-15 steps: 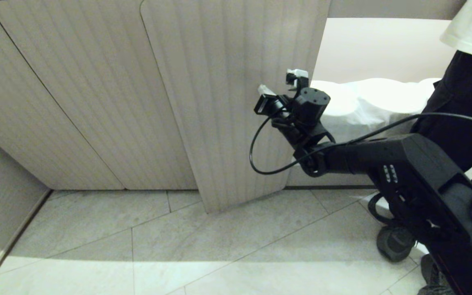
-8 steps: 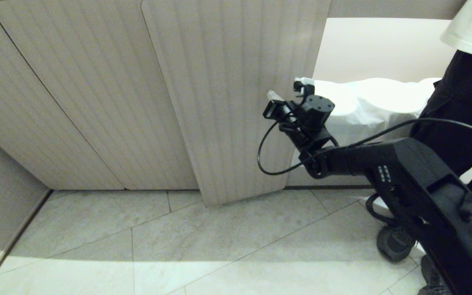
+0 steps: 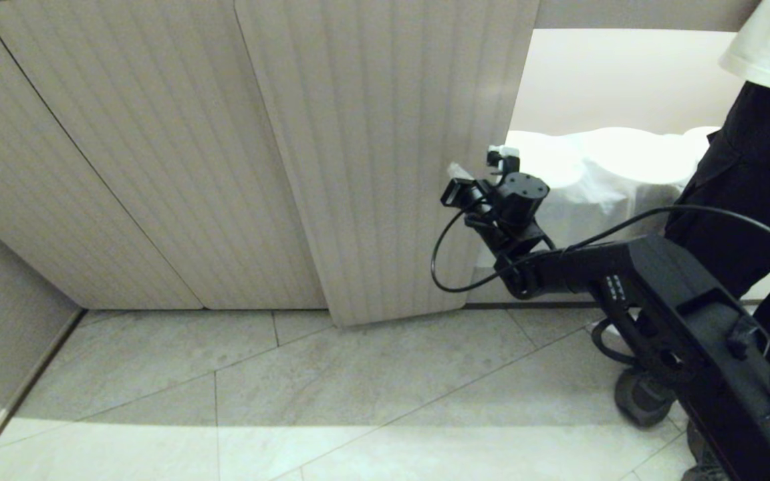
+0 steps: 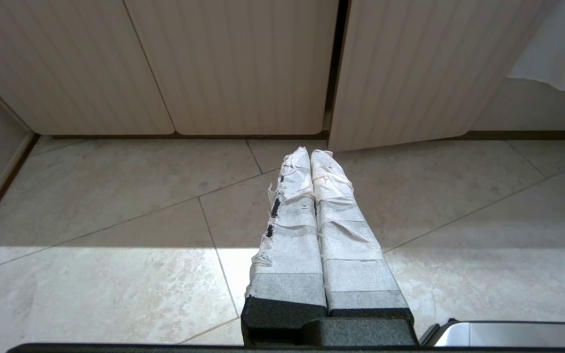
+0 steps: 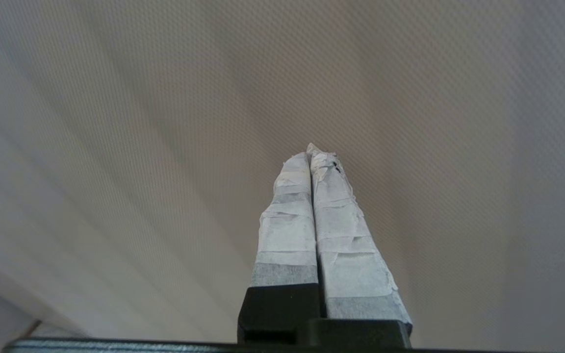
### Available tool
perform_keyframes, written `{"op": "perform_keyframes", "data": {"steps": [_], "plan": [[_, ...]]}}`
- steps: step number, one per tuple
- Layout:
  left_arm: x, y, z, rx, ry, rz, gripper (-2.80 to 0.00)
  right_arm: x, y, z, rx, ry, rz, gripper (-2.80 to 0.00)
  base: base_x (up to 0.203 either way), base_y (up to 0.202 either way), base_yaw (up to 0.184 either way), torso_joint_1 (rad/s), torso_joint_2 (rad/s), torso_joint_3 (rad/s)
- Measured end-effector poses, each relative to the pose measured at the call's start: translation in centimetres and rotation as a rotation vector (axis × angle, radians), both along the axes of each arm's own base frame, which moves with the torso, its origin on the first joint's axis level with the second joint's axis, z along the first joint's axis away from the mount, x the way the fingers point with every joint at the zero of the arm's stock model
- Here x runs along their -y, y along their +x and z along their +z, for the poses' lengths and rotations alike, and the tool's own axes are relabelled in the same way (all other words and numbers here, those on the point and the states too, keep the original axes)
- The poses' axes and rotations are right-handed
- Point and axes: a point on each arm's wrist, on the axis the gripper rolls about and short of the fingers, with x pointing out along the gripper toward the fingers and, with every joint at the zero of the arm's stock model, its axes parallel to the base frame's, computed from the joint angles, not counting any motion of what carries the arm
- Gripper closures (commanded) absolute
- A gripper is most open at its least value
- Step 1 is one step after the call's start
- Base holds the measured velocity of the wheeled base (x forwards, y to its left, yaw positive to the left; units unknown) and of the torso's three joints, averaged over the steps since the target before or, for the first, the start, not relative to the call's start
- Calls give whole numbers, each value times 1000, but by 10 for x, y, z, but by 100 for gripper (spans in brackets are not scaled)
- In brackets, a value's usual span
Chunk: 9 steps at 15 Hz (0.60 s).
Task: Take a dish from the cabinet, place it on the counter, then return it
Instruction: Close the cabinet door
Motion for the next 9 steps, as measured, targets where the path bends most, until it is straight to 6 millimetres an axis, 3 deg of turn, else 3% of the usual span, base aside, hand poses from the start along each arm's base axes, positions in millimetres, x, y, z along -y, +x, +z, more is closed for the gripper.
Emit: {"op": "perform_keyframes", "data": {"steps": [9], "plan": [[0, 0, 0, 0, 0, 0, 0, 13, 6, -5, -3, -39, -45, 0, 0, 0, 0, 0, 0, 0]]}}
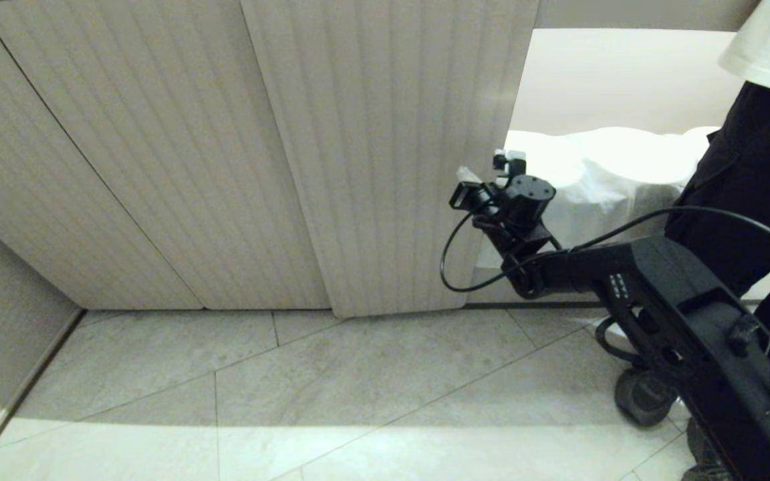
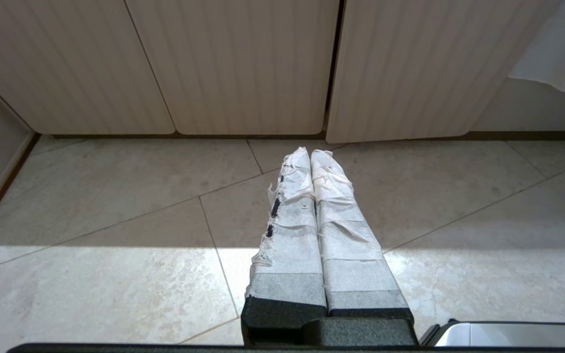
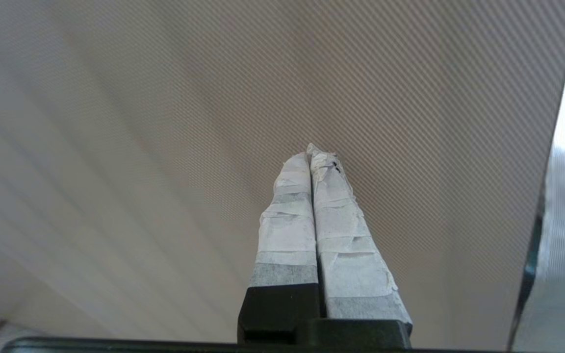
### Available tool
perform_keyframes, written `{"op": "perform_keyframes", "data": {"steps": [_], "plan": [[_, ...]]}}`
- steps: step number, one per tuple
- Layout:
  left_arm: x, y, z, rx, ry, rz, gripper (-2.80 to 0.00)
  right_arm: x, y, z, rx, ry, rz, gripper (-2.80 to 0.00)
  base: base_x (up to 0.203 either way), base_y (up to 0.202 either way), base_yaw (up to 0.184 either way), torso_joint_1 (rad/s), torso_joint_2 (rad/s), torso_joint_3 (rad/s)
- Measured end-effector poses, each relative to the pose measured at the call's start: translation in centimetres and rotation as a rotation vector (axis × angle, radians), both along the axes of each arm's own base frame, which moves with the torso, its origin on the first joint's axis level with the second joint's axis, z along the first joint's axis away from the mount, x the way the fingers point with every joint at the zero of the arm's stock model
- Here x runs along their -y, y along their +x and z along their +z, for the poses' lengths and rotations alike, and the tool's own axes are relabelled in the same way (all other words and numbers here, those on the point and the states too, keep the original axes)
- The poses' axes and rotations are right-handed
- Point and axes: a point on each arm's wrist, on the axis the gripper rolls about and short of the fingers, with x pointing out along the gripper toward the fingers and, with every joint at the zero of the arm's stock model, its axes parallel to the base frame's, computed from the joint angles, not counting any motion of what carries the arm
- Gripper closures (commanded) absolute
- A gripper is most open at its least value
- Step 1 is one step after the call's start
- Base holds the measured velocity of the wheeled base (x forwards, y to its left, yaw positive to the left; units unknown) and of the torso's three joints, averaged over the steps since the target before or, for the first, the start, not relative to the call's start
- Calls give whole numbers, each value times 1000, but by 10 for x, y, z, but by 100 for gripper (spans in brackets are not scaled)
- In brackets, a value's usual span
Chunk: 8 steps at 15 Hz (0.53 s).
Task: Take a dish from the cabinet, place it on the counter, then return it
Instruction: Close the cabinet door
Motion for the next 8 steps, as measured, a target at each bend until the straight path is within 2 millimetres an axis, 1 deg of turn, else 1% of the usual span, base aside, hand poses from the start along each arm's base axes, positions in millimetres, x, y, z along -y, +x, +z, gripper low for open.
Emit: {"op": "perform_keyframes", "data": {"steps": [5, 8], "plan": [[0, 0, 0, 0, 0, 0, 0, 5, -10, 19, 8, -42, -14, 0, 0, 0, 0, 0, 0, 0], [0, 0, 0, 0, 0, -1, 0, 11, -24, 33, -9, -76, 24, 0, 0, 0, 0, 0, 0, 0]]}}
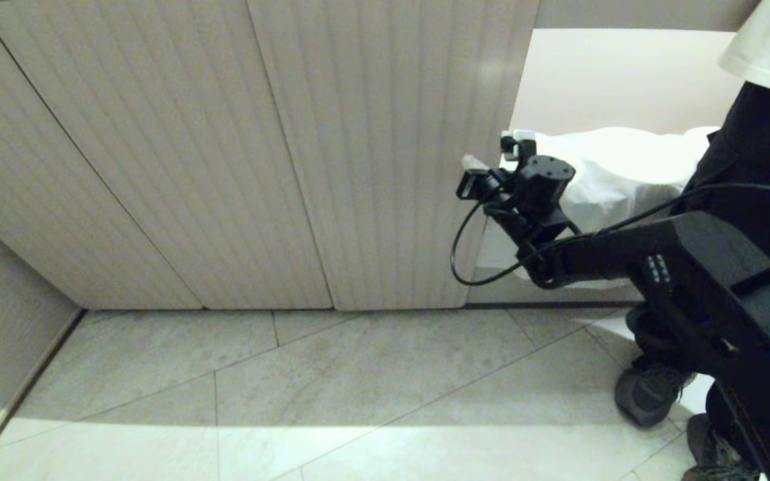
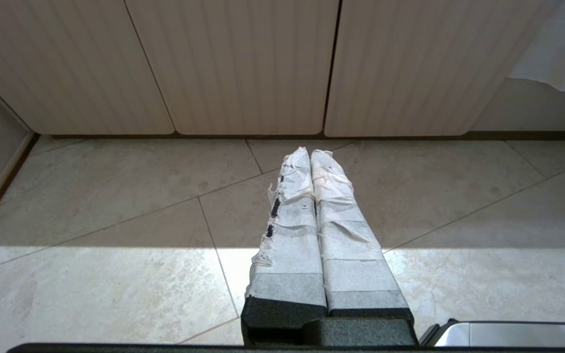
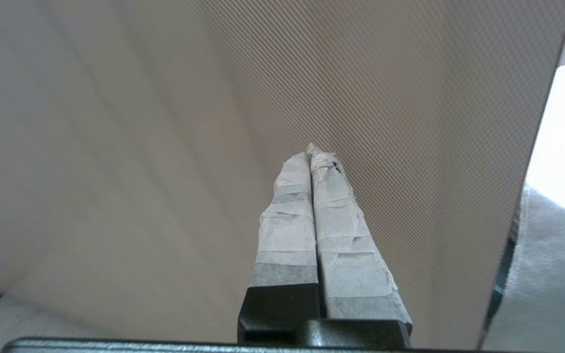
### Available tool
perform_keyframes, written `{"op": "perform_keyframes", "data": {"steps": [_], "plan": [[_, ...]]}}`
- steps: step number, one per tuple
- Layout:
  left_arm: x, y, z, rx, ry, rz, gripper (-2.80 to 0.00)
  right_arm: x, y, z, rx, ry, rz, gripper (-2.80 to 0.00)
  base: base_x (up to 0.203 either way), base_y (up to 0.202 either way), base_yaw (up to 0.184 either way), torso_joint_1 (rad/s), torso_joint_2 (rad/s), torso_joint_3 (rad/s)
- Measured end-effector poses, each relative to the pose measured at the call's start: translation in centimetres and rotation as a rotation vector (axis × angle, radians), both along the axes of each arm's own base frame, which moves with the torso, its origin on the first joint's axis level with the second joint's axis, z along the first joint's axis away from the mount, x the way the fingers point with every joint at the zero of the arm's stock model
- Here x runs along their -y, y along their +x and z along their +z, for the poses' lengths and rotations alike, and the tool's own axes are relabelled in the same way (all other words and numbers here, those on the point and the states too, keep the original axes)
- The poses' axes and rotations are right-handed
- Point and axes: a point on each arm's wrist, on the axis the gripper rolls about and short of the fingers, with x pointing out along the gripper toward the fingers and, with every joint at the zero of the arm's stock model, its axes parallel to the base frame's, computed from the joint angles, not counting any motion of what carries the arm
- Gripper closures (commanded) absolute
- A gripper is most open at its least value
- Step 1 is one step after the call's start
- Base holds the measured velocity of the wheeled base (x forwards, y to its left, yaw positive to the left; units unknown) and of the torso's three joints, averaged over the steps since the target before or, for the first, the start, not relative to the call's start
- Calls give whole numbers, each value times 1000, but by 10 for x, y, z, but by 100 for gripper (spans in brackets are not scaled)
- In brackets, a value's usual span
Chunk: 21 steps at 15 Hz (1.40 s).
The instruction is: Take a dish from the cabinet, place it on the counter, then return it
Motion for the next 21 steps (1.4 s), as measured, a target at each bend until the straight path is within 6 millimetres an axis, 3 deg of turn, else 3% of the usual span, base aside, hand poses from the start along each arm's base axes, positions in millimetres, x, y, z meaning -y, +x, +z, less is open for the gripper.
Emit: {"op": "perform_keyframes", "data": {"steps": [4, 9, 15, 21], "plan": [[0, 0, 0, 0, 0, 1, 0, 8, -24, 18, -78, -43, 30, 0, 0, 0, 0, 0, 0, 0], [0, 0, 0, 0, 0, 1, 0, 23, -69, 39, -230, -122, 34, 0, 0, 0, 0, 0, 0, 0], [0, 0, 0, 0, 0, 1, 0, 53, -147, 41, -400, -217, 34, 0, 0, 0, 0, 0, 0, 0], [0, 0, 0, 0, 0, 0, 0, 85, -224, 36, -454, -257, 27, 0, 0, 0, 0, 0, 0, 0]]}}
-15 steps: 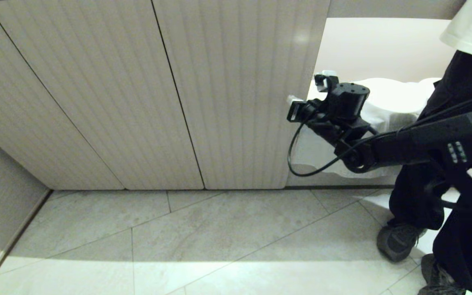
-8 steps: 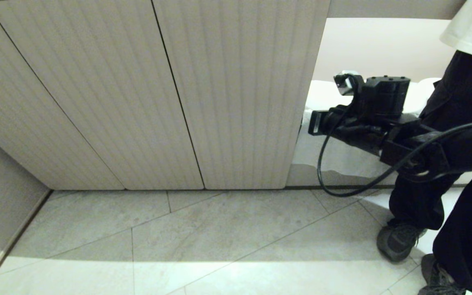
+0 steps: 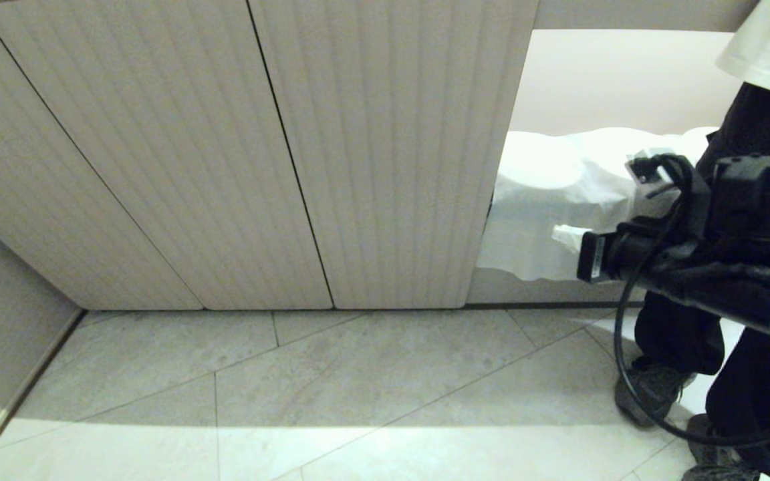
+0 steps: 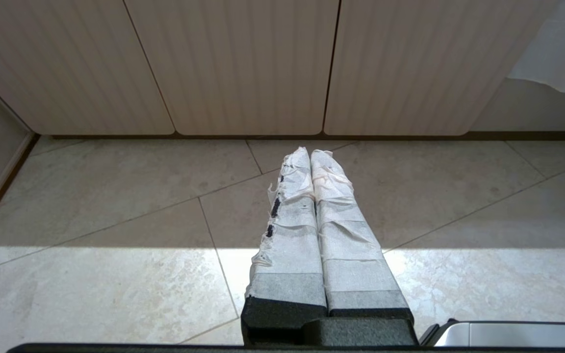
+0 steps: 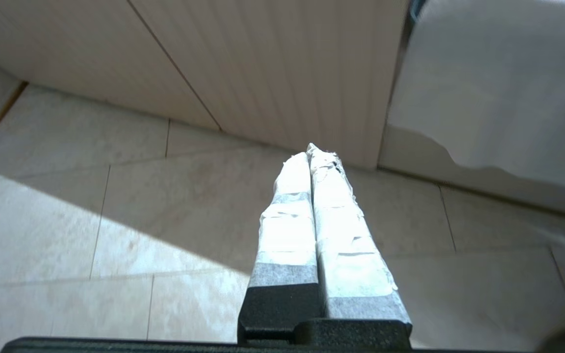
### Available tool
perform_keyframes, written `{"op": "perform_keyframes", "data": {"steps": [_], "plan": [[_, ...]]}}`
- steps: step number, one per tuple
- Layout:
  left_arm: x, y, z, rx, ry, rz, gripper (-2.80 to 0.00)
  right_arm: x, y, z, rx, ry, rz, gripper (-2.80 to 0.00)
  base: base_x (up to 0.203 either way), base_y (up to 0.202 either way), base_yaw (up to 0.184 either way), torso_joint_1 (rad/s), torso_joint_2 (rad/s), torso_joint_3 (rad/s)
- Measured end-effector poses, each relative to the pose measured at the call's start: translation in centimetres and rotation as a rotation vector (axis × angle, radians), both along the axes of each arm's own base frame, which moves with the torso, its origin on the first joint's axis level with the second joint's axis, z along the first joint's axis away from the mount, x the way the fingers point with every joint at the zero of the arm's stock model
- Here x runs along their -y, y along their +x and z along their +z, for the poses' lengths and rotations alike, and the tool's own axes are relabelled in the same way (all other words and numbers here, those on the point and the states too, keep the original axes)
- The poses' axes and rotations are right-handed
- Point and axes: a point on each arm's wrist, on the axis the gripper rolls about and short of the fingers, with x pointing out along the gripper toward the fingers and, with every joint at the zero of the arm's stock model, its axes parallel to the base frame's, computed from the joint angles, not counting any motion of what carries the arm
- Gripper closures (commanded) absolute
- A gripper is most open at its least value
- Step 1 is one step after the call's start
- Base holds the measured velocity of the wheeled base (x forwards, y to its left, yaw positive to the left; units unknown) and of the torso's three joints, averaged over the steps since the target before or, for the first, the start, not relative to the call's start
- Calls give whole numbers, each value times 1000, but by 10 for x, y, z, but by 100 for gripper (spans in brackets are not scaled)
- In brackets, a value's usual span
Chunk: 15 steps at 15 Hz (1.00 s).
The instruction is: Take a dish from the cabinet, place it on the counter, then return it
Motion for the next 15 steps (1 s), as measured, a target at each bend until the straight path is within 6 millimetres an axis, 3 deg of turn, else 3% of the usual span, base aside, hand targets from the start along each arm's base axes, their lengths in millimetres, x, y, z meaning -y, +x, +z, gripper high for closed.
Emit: {"op": "perform_keyframes", "data": {"steps": [5, 15], "plan": [[0, 0, 0, 0, 0, 0, 0, 23, -51, -13, -49, -21, -16, 0, 0, 0, 0, 0, 0, 0], [0, 0, 0, 0, 0, -1, 0, 78, -146, -67, -107, -28, -171, 0, 0, 0, 0, 0, 0, 0]]}}
